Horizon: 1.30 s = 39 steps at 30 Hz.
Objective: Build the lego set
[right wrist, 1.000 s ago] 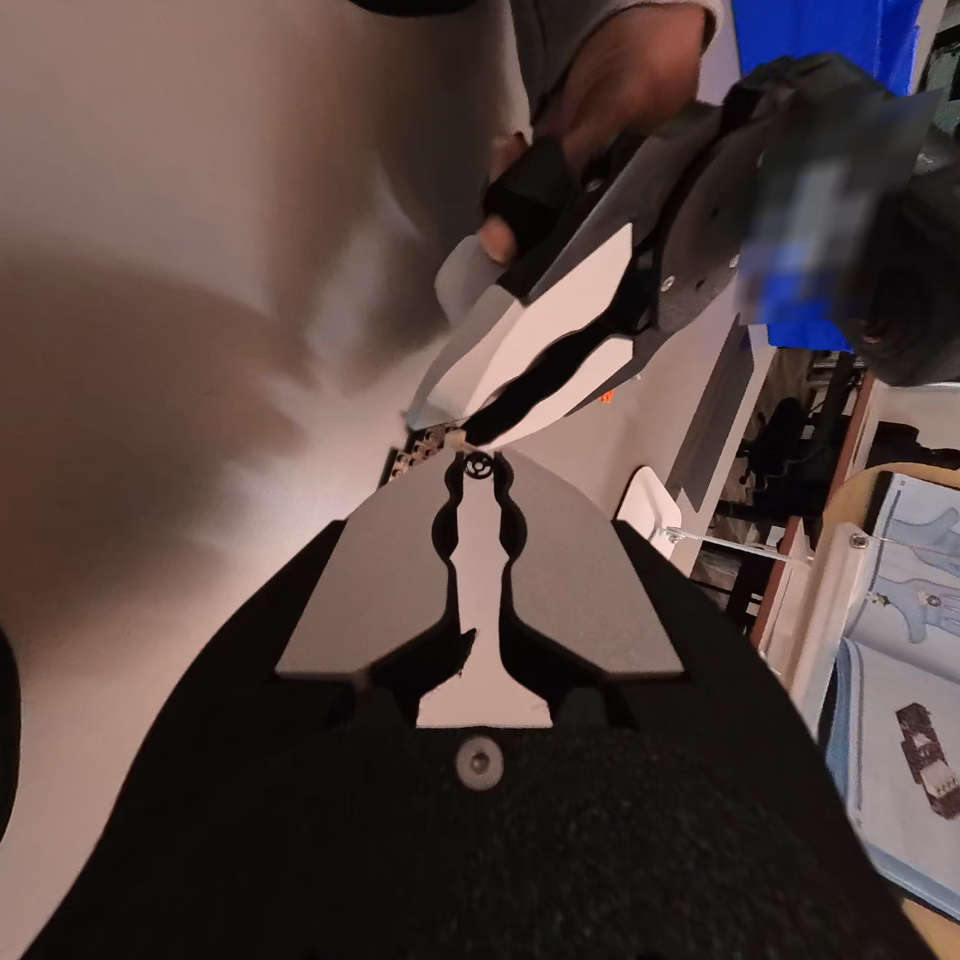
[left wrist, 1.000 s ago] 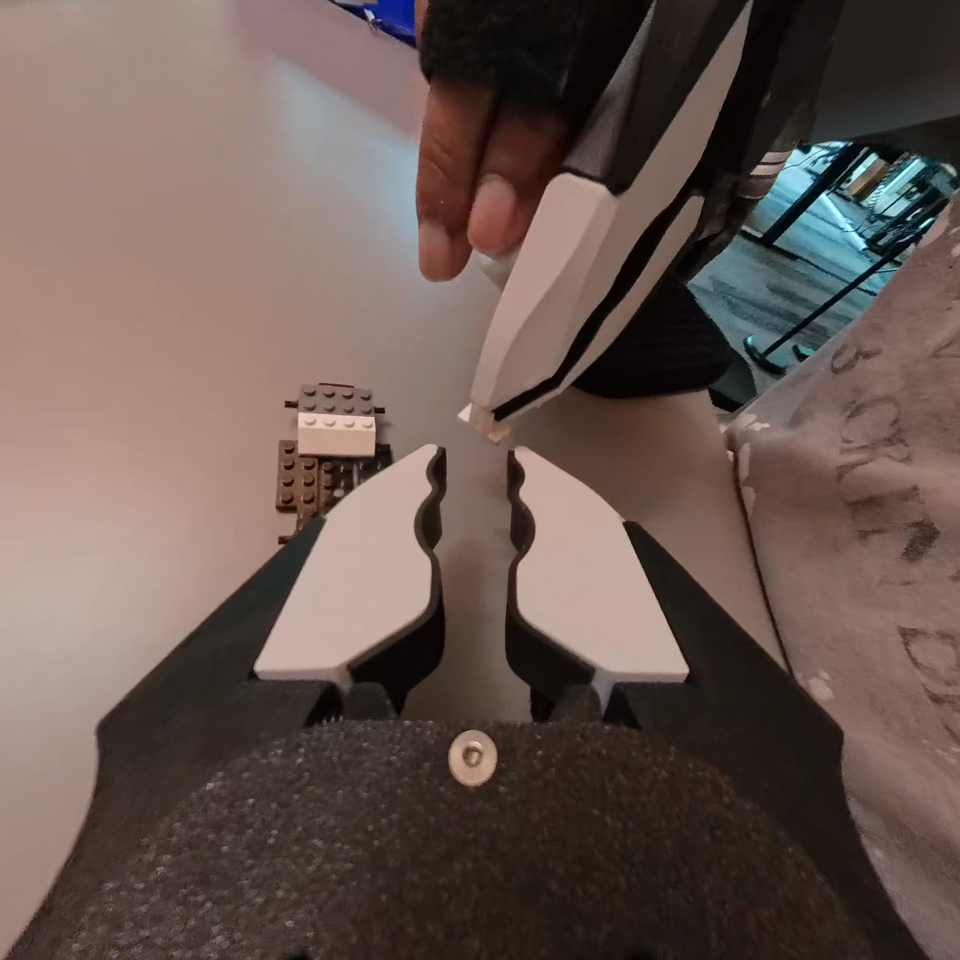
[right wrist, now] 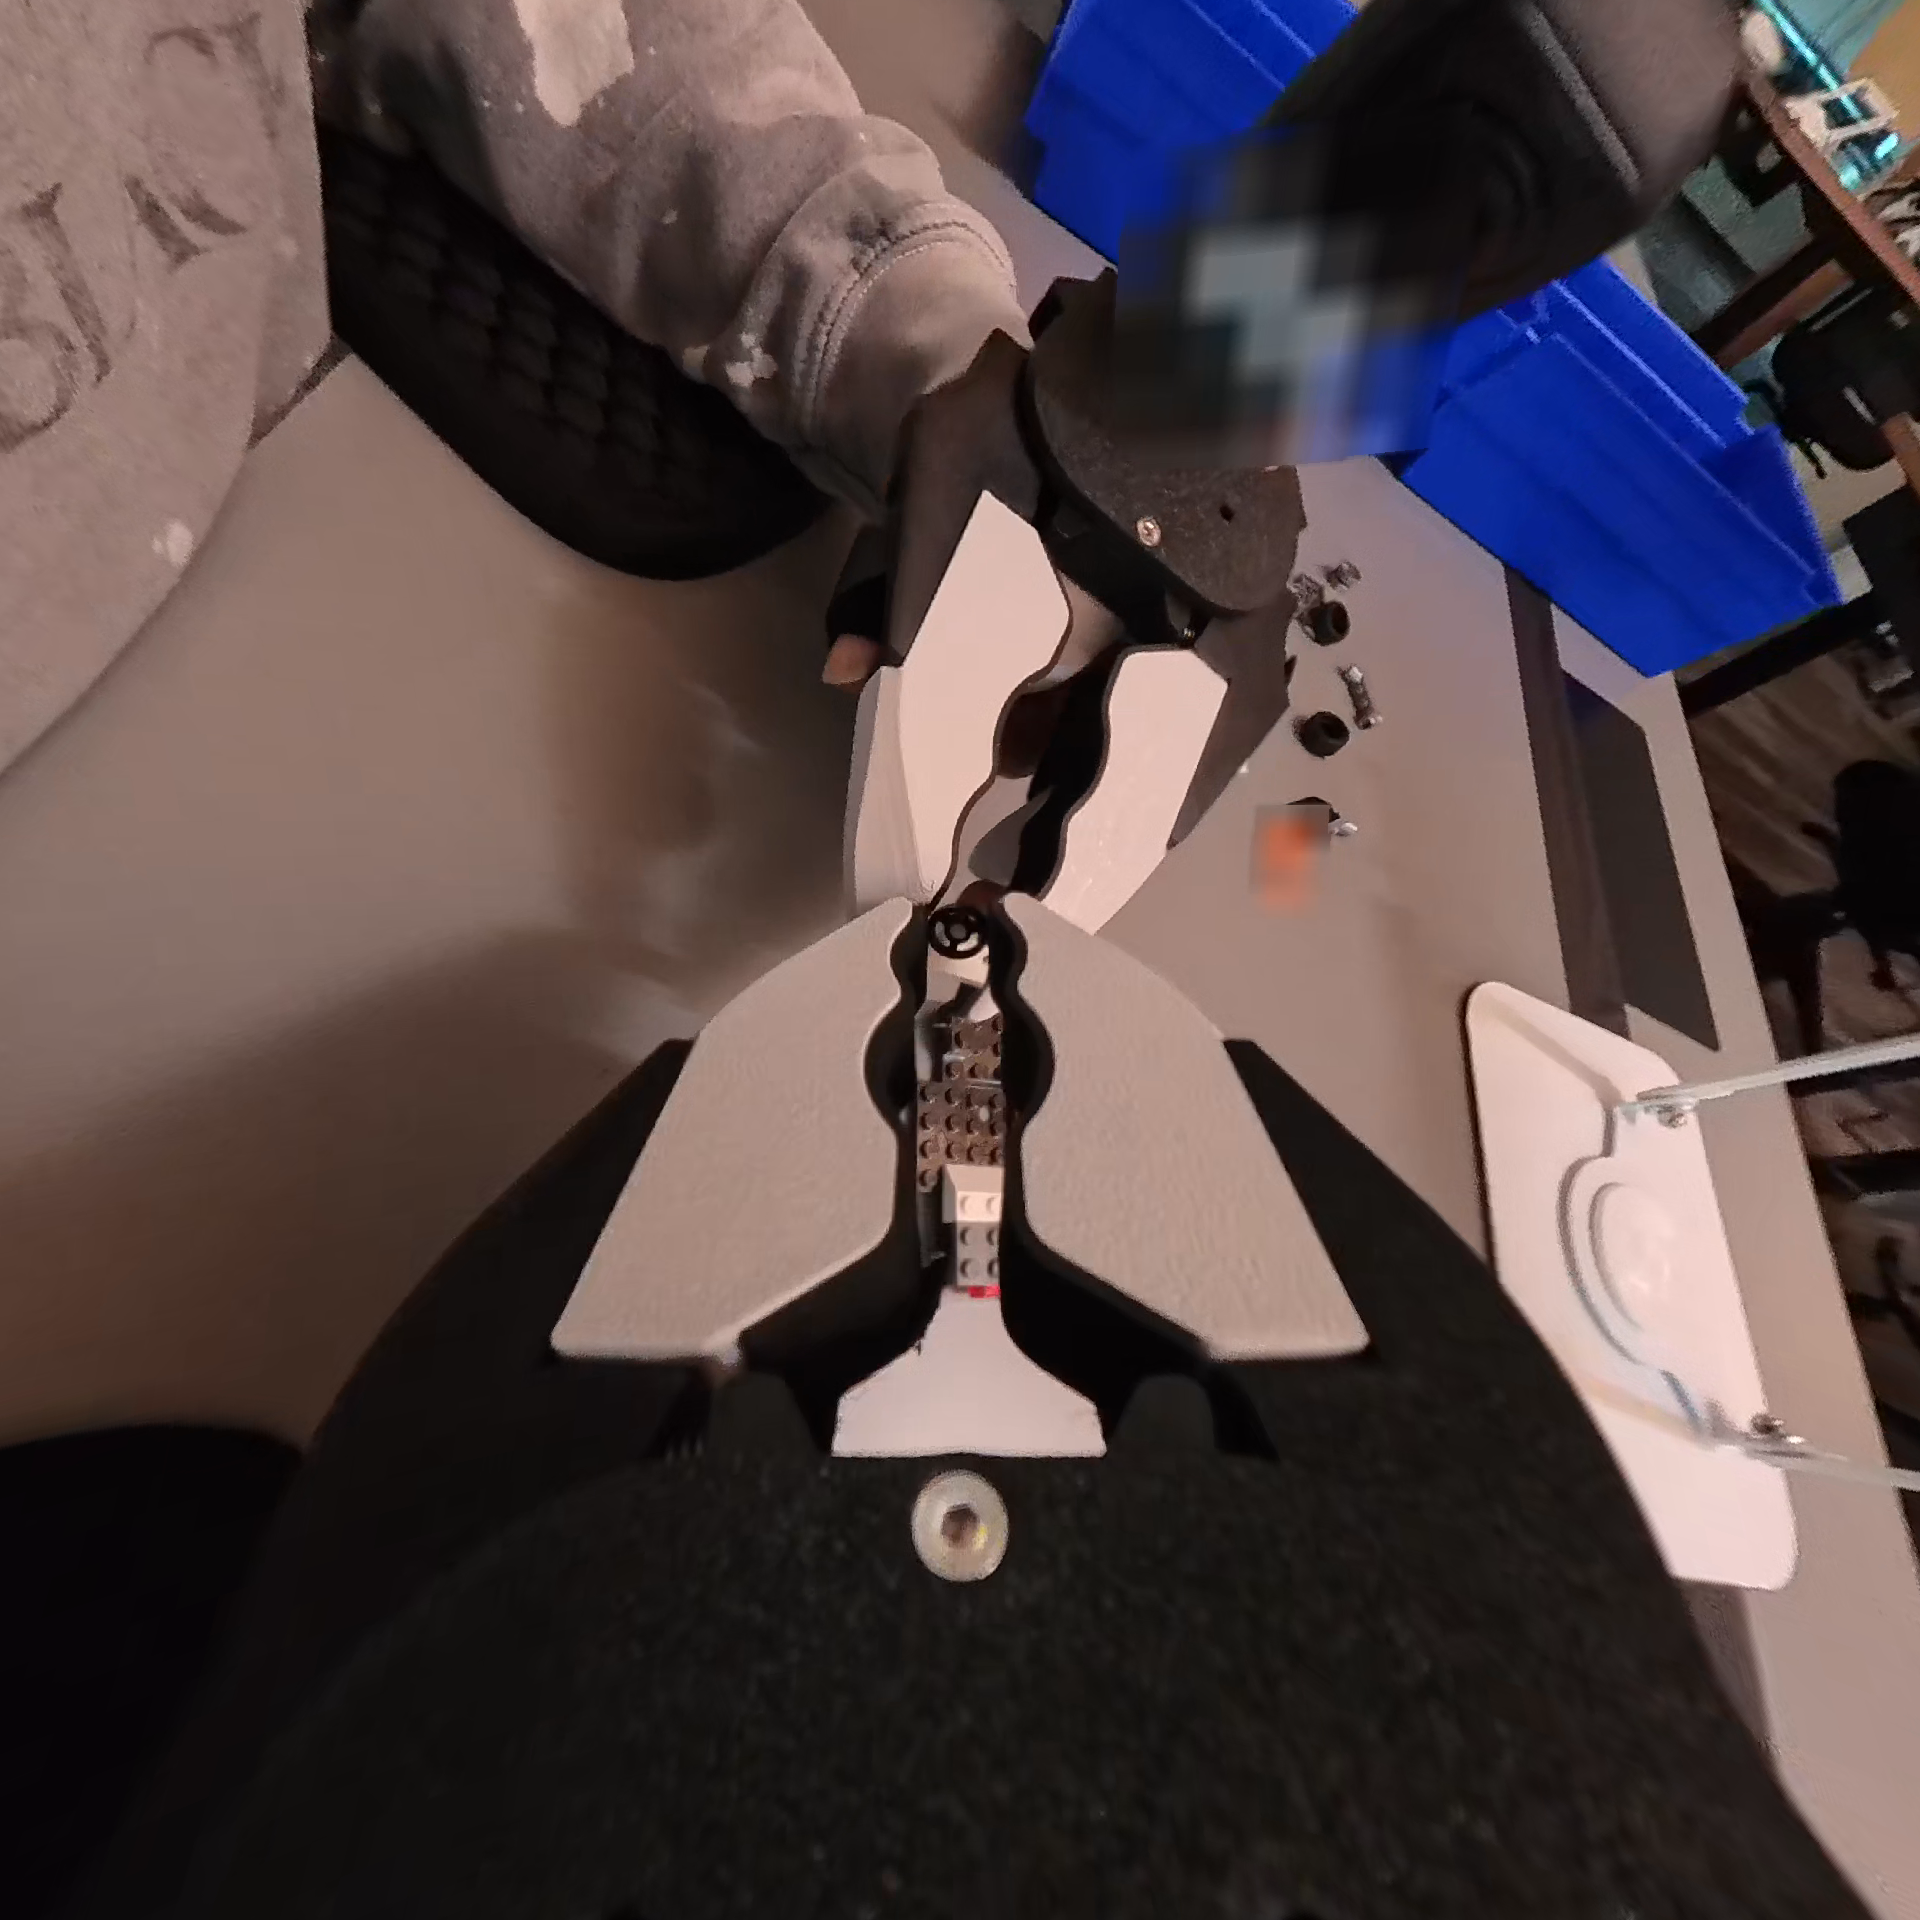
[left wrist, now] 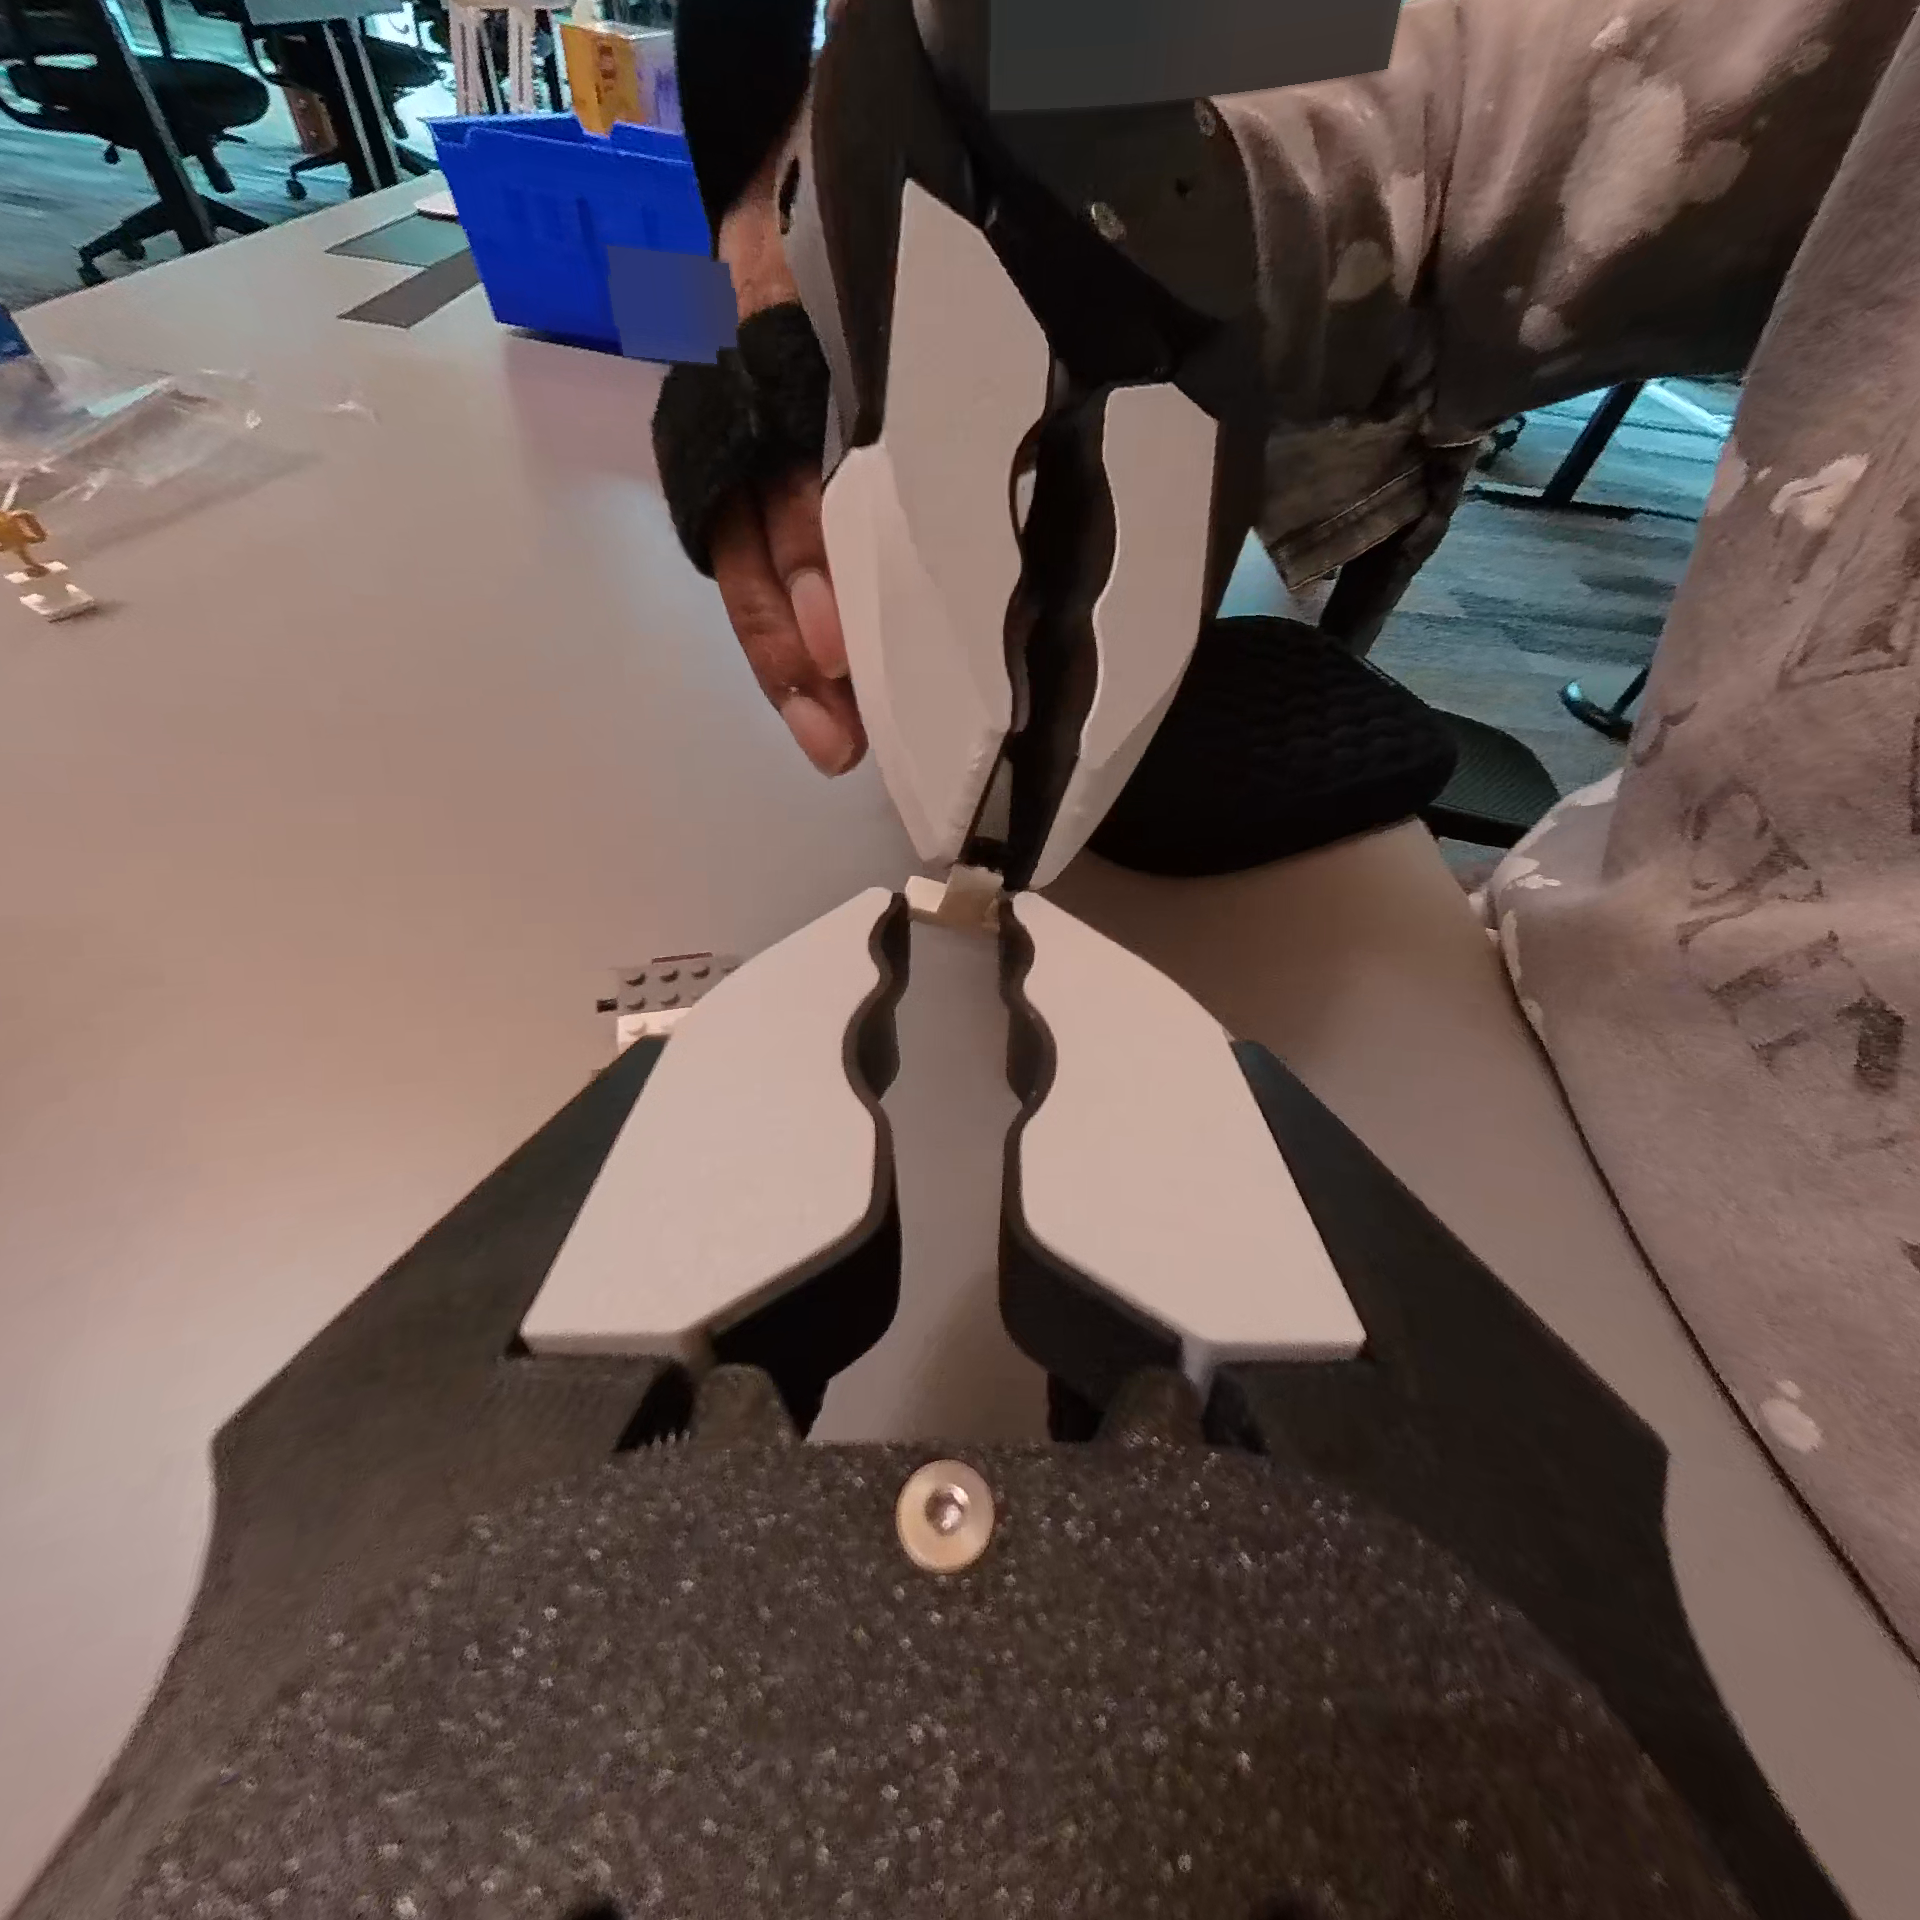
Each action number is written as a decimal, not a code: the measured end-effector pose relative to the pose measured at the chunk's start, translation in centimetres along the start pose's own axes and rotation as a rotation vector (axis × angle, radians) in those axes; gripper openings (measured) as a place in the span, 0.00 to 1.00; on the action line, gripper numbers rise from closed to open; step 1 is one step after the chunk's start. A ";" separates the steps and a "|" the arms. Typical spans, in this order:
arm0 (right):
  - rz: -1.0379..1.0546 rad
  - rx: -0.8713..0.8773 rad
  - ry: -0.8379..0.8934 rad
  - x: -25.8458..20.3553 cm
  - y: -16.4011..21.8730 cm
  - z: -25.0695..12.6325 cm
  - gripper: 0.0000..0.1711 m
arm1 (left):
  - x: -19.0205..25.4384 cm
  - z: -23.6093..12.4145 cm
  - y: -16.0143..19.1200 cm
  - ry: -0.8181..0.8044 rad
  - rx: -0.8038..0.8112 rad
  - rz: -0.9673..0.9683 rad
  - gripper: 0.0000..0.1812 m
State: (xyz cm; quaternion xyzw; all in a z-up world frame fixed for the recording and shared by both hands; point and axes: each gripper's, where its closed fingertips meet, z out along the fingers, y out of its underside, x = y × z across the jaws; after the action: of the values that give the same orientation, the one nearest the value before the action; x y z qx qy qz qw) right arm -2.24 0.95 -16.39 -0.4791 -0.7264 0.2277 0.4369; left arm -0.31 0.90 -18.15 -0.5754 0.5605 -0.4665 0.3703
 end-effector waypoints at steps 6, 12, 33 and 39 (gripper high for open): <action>0.107 -0.048 0.005 0.8 1.3 0.2 0.08 | -1.4 -0.1 0.3 -0.100 -0.046 0.008 0.09; 0.135 -0.126 -0.010 0.9 2.1 0.6 0.09 | -2.6 0.0 1.2 -0.225 -0.165 0.090 0.09; 0.143 -0.251 -0.001 1.0 3.5 1.2 0.06 | -3.3 -0.5 2.0 -0.300 -0.259 0.161 0.10; 0.226 -0.199 0.013 1.0 4.2 0.6 0.06 | -4.1 -1.4 3.4 -0.292 -0.309 0.117 0.13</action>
State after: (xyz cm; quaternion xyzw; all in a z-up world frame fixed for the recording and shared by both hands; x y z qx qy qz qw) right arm -0.83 3.73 -19.47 -0.6003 -0.6841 0.1990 0.3635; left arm -2.43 4.73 -21.50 -0.6533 0.5980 -0.2647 0.3815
